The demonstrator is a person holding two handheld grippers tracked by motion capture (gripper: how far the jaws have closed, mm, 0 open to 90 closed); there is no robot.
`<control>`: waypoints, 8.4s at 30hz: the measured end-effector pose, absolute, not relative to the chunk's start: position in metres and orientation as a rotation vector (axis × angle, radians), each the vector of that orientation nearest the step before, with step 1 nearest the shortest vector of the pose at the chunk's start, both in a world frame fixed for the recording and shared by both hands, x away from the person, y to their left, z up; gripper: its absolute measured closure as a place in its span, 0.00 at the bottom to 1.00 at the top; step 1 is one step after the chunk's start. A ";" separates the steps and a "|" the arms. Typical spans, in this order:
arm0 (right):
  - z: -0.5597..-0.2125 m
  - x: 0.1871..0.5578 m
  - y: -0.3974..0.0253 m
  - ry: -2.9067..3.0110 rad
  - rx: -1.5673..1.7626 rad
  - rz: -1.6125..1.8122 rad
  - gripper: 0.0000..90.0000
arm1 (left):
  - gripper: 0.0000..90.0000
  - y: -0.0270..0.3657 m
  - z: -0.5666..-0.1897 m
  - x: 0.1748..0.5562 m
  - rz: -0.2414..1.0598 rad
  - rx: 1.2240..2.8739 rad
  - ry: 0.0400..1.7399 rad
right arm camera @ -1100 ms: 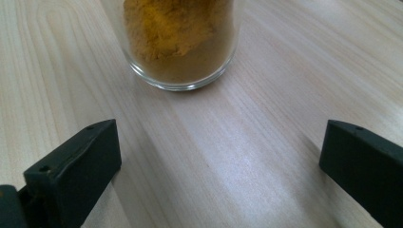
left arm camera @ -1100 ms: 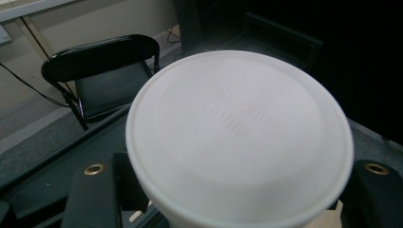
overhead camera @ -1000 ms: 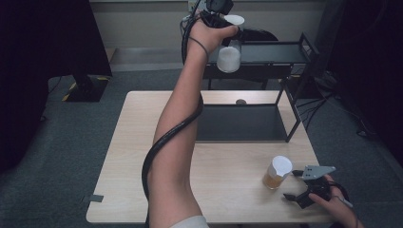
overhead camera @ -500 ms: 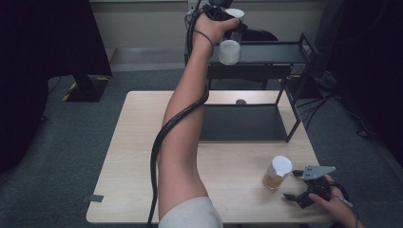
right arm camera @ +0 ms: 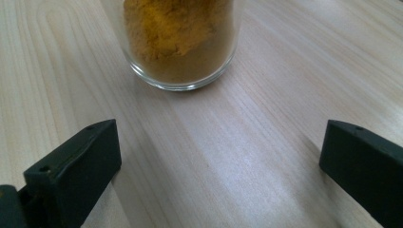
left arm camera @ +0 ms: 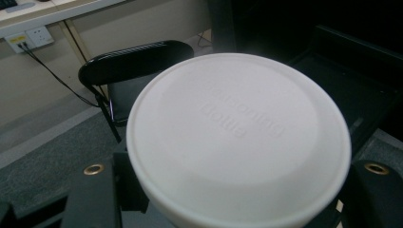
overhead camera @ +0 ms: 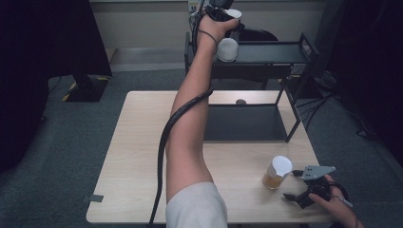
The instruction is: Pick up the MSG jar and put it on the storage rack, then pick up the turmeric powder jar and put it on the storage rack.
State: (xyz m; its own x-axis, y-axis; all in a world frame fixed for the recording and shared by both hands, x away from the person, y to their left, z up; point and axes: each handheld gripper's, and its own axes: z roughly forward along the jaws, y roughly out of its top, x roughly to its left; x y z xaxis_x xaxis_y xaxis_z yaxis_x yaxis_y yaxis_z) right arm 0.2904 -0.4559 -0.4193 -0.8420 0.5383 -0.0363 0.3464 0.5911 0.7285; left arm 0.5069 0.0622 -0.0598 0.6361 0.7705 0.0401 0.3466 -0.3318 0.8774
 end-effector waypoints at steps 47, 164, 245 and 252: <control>-0.419 0.290 -0.456 2.568 0.728 1.095 0.00 | 0.01 0.083 -0.108 0.451 0.537 1.807 0.900; -0.420 0.290 -0.456 2.568 0.728 1.096 0.00 | 0.01 0.151 -0.370 0.382 0.291 1.923 0.843; -0.419 0.291 -0.457 2.569 0.738 1.100 0.00 | 0.00 0.155 -0.422 0.323 0.409 2.180 0.875; -0.416 0.293 -0.458 2.561 0.759 1.112 0.01 | 0.00 0.155 -0.422 0.323 0.410 2.179 0.875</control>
